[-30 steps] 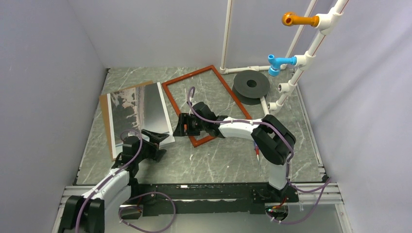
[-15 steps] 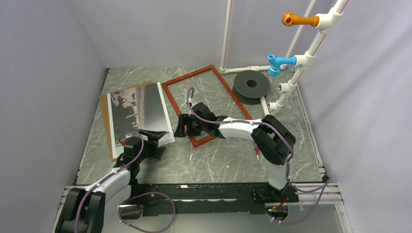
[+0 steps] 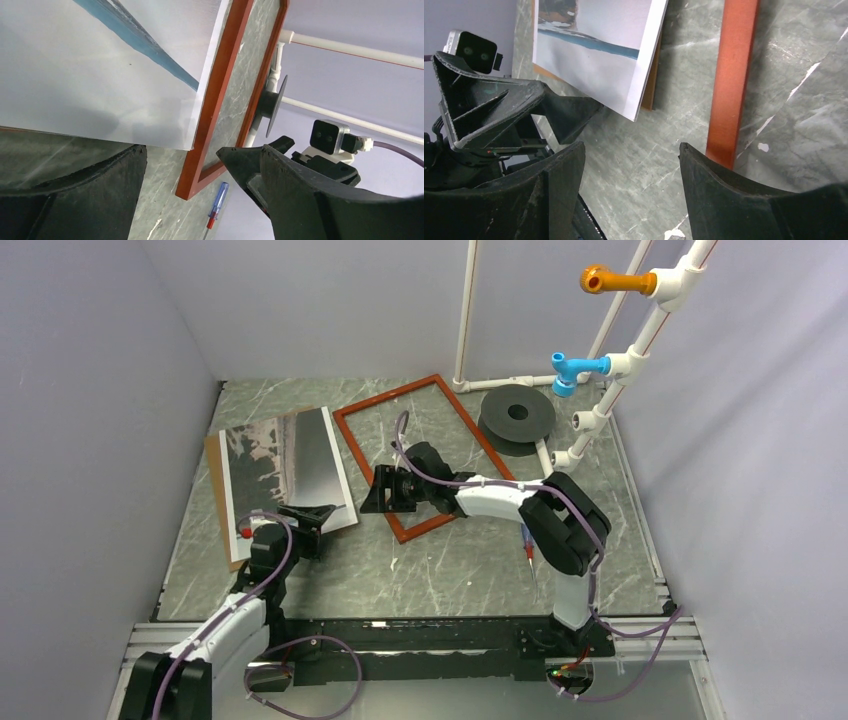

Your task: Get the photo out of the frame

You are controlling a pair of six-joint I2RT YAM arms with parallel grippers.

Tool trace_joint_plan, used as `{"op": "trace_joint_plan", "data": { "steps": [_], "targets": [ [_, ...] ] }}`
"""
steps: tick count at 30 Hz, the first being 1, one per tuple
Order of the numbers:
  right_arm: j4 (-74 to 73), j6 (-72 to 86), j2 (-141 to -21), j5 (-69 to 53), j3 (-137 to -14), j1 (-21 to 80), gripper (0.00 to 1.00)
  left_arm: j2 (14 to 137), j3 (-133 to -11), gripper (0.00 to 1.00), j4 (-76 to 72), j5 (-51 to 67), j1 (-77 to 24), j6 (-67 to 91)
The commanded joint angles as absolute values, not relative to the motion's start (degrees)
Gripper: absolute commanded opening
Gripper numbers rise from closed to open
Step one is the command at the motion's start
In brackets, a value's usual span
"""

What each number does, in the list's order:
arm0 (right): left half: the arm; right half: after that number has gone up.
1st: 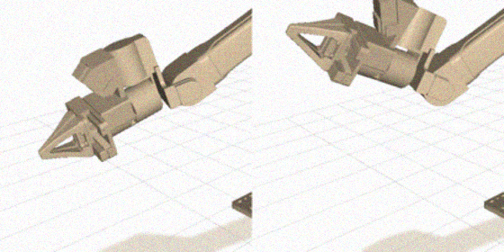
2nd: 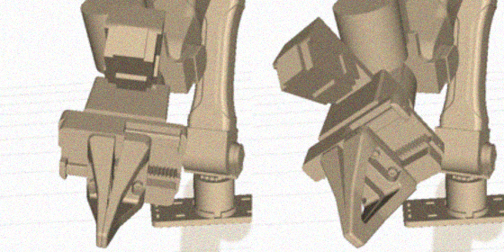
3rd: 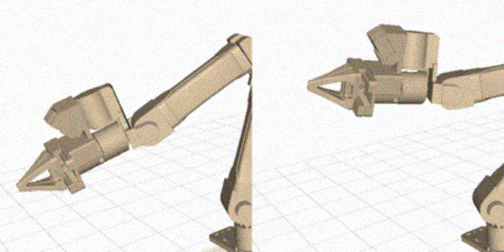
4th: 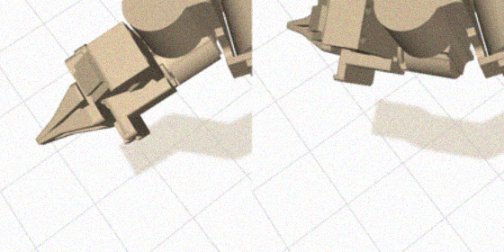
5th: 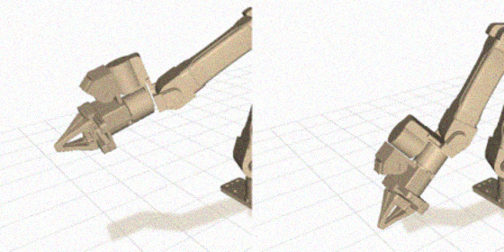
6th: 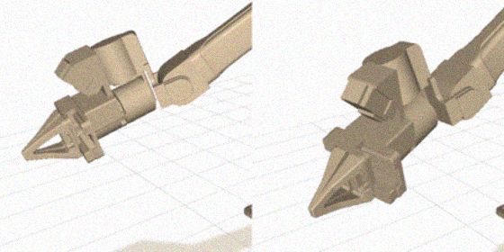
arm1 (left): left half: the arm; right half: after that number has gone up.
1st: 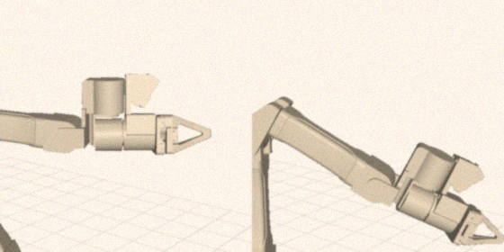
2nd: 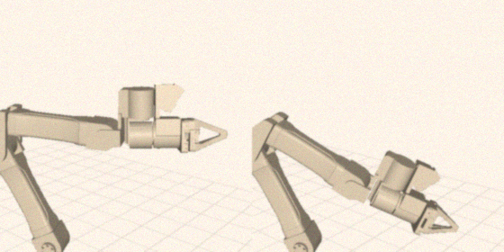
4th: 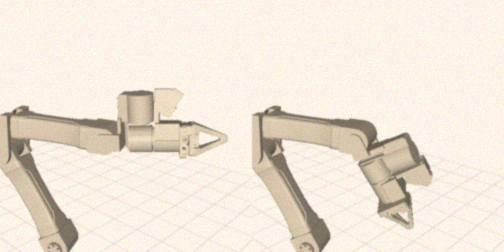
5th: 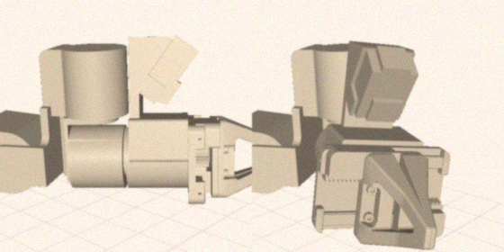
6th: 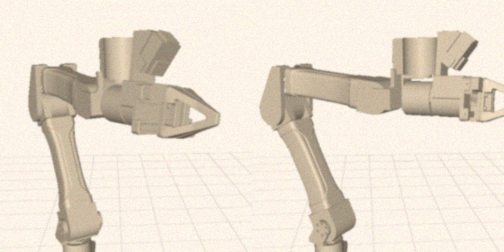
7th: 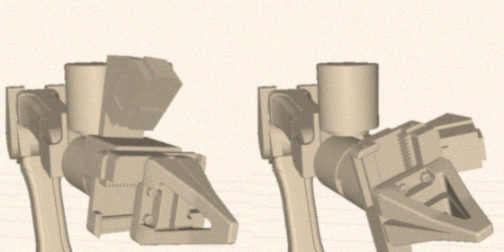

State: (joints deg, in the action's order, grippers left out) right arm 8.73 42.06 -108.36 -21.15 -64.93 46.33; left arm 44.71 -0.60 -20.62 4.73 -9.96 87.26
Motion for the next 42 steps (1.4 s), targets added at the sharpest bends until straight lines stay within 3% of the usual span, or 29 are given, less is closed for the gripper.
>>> {"op": "trace_joint_plan", "data": {
  "steps": [1, 4, 9, 16, 20, 24, 29, 32, 42],
  "targets": [
    [10.29, 42.81, -110.34, -23.66, -66.70, 45.82, 0.70, 44.29, 0.41, 0.86, -20.83, 2.87, -10.02, 86.10],
    [10.00, 42.54, -110.93, -24.01, -66.97, 45.79, 0.68, 43.77, 0.43, 0.85, -19.86, 2.99, -10.02, 85.37],
    [9.02, 42.66, -112.85, -25.63, -68.54, 45.78, 0.54, 41.39, -1.01, 0.85, -16.91, 2.92, -10.02, 84.96],
    [6.27, 40.97, -116.79, -27.12, -73.38, 45.75, 0.44, 37.72, -1.84, 0.87, -15.07, 1.57, -9.95, 82.48],
    [3.96, 39.20, -121.05, -27.12, -78.65, 45.76, 0.51, 38.40, -9.89, 0.99, -6.25, 1.95, -9.85, 69.65],
    [2.48, 39.46, -124.84, -23.10, -83.59, 45.77, 0.57, 43.59, -20.66, 0.99, 6.70, 4.85, -5.59, 53.18],
    [2.59, 42.32, -129.04, -23.70, -88.58, 45.79, 0.58, 55.78, -29.10, 0.99, 7.35, 26.22, 5.40, 41.89],
    [6.10, 45.15, -129.13, -26.31, -87.09, 45.93, 0.58, 61.76, -32.93, 0.99, 9.99, 31.77, 6.03, 36.60],
    [14.32, 51.04, -129.84, -33.51, -85.08, 45.74, 0.57, 54.90, -32.53, 0.99, 14.15, 29.95, 5.75, 31.44]
  ]
}}
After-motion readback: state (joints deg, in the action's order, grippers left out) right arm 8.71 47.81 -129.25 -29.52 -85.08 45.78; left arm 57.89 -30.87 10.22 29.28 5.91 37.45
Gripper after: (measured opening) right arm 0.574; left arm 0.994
